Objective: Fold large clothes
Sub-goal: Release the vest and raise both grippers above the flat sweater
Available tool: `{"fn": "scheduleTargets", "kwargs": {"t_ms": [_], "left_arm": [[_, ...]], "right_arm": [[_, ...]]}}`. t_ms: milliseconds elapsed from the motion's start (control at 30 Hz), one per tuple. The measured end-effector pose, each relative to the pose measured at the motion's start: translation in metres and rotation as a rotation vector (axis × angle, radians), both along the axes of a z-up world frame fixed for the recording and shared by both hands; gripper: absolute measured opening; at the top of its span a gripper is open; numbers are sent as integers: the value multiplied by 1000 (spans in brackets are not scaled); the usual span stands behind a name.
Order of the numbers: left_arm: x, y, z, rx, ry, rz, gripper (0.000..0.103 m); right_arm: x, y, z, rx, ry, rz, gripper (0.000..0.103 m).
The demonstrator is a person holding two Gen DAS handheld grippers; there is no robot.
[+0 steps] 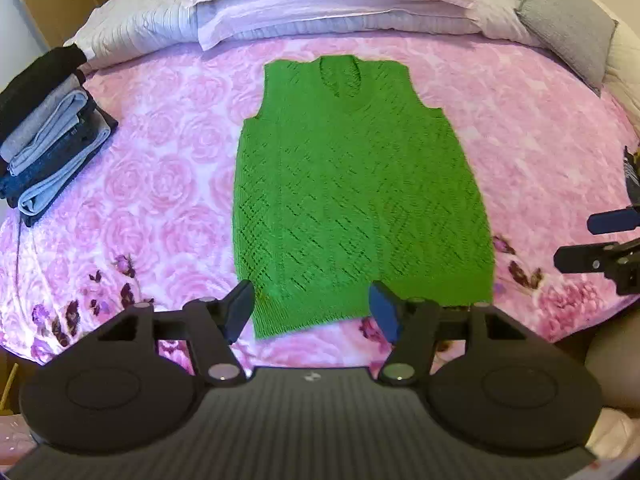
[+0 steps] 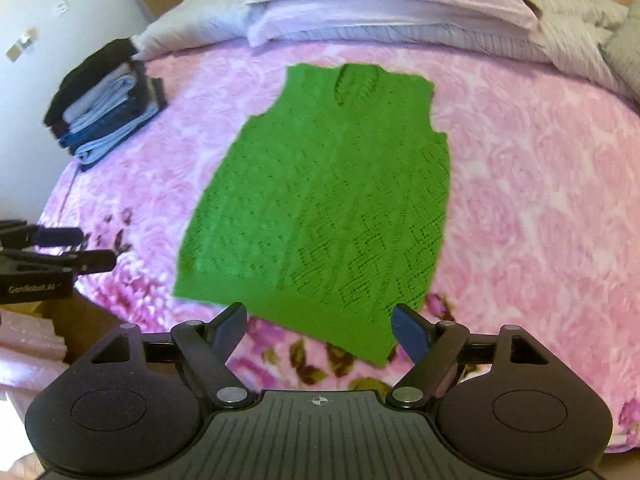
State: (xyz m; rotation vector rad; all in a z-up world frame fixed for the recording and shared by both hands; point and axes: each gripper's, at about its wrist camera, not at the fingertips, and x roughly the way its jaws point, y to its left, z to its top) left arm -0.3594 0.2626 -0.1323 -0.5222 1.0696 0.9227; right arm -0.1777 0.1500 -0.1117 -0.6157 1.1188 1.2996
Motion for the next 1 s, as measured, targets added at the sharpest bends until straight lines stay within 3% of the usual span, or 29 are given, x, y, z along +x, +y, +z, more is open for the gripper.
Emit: {"fn": "scheduleTargets", "kwargs": {"t_ms": [433,1000], "left_arm": [[5,-54,23,-35,11,-58,65],[8,-60,22,-59,17,-73,65]], "right_arm": [[-23,-42,25,-51,-30,27,77],[-26,-51,26,-84,-22,37,77]]}}
